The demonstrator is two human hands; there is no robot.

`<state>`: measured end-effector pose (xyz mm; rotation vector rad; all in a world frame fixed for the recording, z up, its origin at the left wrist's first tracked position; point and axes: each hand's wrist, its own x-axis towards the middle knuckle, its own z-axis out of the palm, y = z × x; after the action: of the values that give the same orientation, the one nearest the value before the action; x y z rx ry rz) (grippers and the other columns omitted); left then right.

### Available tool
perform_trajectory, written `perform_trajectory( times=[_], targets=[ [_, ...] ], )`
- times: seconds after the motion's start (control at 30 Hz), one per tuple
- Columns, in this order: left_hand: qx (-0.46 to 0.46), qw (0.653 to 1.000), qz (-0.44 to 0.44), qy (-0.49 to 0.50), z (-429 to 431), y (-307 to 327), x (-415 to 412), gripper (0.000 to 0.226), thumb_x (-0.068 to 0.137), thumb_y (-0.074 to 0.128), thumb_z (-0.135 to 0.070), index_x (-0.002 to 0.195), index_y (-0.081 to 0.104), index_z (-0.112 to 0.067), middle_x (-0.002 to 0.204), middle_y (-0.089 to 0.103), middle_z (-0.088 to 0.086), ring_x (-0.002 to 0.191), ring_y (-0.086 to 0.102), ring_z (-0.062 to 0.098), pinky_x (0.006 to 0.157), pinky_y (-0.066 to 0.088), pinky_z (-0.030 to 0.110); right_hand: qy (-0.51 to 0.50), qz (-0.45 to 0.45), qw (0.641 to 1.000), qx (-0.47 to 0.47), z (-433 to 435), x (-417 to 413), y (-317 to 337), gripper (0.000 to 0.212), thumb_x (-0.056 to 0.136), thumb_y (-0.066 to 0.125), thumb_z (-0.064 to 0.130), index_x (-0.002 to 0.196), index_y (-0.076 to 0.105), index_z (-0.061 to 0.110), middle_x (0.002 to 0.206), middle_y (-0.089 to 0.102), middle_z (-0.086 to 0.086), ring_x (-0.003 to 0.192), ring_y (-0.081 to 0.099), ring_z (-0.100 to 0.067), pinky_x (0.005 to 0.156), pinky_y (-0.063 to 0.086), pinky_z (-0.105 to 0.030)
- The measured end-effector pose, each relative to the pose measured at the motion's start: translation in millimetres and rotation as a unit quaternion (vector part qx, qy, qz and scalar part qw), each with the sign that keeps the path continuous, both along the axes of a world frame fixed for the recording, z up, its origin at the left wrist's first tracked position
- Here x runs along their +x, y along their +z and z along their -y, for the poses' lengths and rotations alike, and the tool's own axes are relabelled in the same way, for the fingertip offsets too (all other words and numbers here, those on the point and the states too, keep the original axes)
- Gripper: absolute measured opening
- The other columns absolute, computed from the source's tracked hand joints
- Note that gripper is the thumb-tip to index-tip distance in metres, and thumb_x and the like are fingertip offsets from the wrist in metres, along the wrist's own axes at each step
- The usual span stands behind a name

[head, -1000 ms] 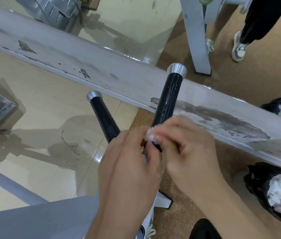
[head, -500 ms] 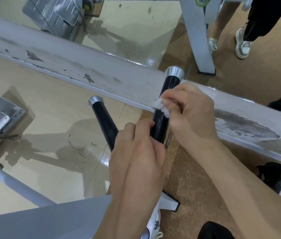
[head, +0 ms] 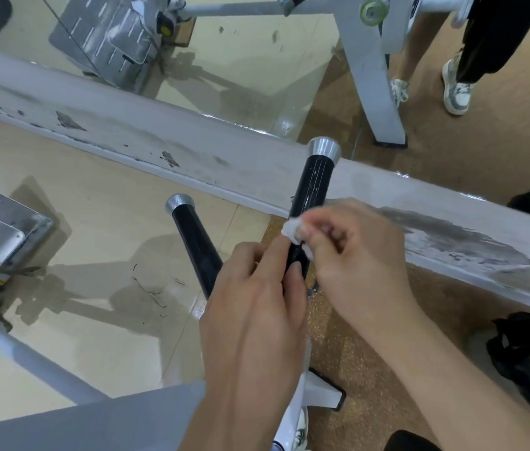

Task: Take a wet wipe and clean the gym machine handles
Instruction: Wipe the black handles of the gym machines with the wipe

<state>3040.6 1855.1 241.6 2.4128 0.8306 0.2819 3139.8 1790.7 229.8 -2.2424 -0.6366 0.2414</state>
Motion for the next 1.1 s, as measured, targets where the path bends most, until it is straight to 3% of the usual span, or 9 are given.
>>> perform_trajectory(
  times=[0.1,0.23,0.3,0.43,0.53,0.6,0.77,0.93,1.1],
  targets=[
    [0.013,1.000,-0.012,0.003,-1.1,-1.0,0.2,0.029,0.089,0.045,-0.034,0.112,0.063,-0.032,0.085,0.048,-0.017,0.066,0.051,0.007,0.046,0.037,0.019,-0.078,-0.008,0.997,-0.019,-13.7,20.8,-1.7,0.009,0.087,0.063,0.026,0.081,0.069,0.024,0.073,0.060,0.006,0.066,0.053,-0.008,0.062,0.043,-0.019],
    [-0.033,0.999,-0.008,-0.006,-5.8,0.1,-0.1,0.024,0.091,0.048,-0.034,0.110,0.058,-0.044,0.087,0.051,-0.017,0.073,0.055,0.003,0.053,0.041,0.017,-0.137,-0.159,0.975,0.074,-8.4,-7.5,4.9,0.008,0.082,0.068,0.023,0.075,0.066,0.024,0.062,0.064,0.001,0.059,0.063,-0.011,0.063,0.057,-0.038],
    [-0.056,0.998,-0.008,-0.017,-6.4,1.0,2.8,0.029,0.090,0.050,-0.033,0.114,0.056,-0.046,0.086,0.050,-0.016,0.074,0.055,0.004,0.057,0.044,0.019,-0.140,-0.183,0.970,0.079,-9.2,-9.0,5.8,0.008,0.081,0.068,0.023,0.074,0.064,0.024,0.064,0.066,0.001,0.060,0.066,-0.015,0.062,0.058,-0.037],
    [-0.047,0.999,0.010,-0.017,-8.1,-2.1,6.9,0.035,0.089,0.054,-0.030,0.123,0.057,-0.038,0.084,0.049,-0.013,0.069,0.053,0.006,0.057,0.046,0.022,-0.179,-0.073,0.979,0.069,-30.4,33.3,2.0,0.009,0.083,0.064,0.017,0.075,0.061,0.017,0.063,0.059,0.007,0.060,0.059,-0.008,0.054,0.047,-0.018],
    [-0.058,0.998,0.015,-0.025,-10.1,-3.1,6.4,0.035,0.088,0.055,-0.031,0.120,0.056,-0.044,0.082,0.048,-0.013,0.074,0.051,0.009,0.055,0.042,0.015,-0.184,-0.094,0.976,0.069,-22.0,23.2,-0.4,0.009,0.082,0.063,0.015,0.073,0.061,0.014,0.062,0.058,0.005,0.055,0.053,-0.004,0.049,0.041,-0.012],
    [-0.058,0.997,0.023,-0.038,-11.6,-1.9,7.0,0.029,0.088,0.054,-0.032,0.113,0.058,-0.046,0.078,0.046,-0.014,0.078,0.051,0.009,0.053,0.041,0.016,-0.170,-0.132,0.974,0.067,-15.5,8.7,3.5,0.008,0.081,0.063,0.015,0.073,0.061,0.016,0.063,0.060,0.004,0.055,0.053,-0.004,0.048,0.041,-0.012],
    [-0.044,0.998,0.031,-0.020,-13.4,-8.5,7.9,0.033,0.087,0.060,-0.027,0.119,0.066,-0.031,0.076,0.046,-0.014,0.076,0.050,0.008,0.067,0.041,0.013,-0.189,-0.056,0.979,0.050,-35.2,48.3,2.1,0.006,0.082,0.061,0.012,0.076,0.061,0.010,0.065,0.057,0.002,0.060,0.053,-0.010,0.053,0.043,-0.019],
    [-0.086,0.996,0.028,-0.027,-16.7,-2.9,14.1,0.014,0.084,0.060,-0.027,0.092,0.063,-0.039,0.072,0.047,-0.013,0.077,0.050,0.006,0.066,0.041,0.014,-0.134,-0.108,0.984,0.043,-24.4,13.6,5.3,0.008,0.080,0.064,0.016,0.074,0.060,0.018,0.064,0.059,0.007,0.056,0.054,-0.005,0.049,0.041,-0.013],
    [-0.097,0.993,0.030,-0.058,-23.1,-4.6,33.2,0.040,0.088,0.048,-0.025,0.120,0.043,-0.048,0.088,0.050,-0.013,0.078,0.049,0.004,0.066,0.042,0.016,-0.175,-0.012,0.983,0.052,-40.5,55.5,-1.3,0.009,0.083,0.057,0.010,0.074,0.057,0.010,0.062,0.053,0.004,0.058,0.049,-0.009,0.054,0.039,-0.023]
  ],
)
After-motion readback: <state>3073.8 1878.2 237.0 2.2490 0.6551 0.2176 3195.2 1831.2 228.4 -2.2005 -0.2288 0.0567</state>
